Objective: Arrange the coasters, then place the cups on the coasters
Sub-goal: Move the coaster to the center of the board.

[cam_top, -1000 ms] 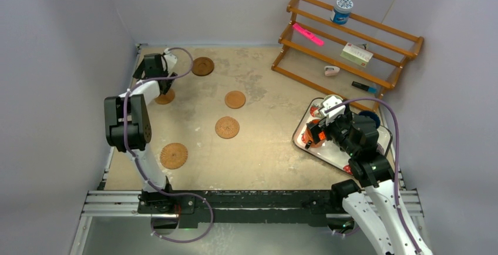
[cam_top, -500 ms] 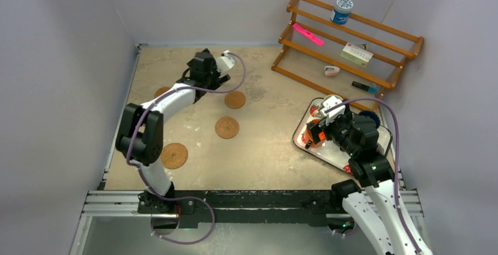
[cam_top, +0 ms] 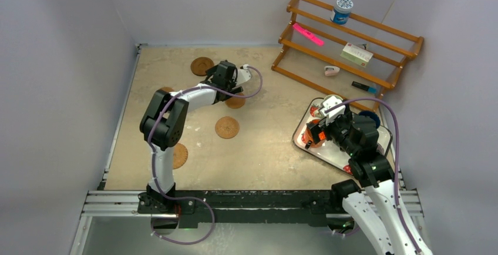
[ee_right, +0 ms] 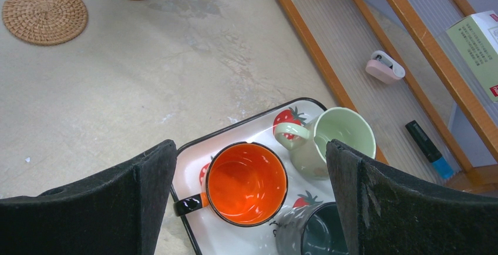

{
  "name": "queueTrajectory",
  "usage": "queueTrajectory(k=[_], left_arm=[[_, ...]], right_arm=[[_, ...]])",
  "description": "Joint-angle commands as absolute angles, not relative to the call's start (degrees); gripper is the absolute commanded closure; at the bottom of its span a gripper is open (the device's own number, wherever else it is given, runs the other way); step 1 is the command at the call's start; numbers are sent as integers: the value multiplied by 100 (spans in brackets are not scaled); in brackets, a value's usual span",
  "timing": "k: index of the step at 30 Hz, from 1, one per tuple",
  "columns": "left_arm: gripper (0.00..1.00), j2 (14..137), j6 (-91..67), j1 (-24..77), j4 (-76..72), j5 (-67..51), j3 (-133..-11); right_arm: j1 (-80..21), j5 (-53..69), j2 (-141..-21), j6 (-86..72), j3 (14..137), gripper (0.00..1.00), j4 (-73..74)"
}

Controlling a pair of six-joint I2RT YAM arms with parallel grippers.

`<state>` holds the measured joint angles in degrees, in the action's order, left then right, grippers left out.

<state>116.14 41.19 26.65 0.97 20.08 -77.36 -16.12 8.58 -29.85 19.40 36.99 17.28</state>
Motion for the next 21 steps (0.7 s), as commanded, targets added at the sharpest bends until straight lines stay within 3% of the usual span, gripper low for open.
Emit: queueTrajectory(k=[1,21], left_arm=[[0,11644,4257,2643,-130,2287,-7796],[0,11706,4154,2809,366,1637,-7671]], right_arm=[[-1635,914,-2972,1993,3688,1,1652],[-1635,922,-2969,2010,3689,1,1652]])
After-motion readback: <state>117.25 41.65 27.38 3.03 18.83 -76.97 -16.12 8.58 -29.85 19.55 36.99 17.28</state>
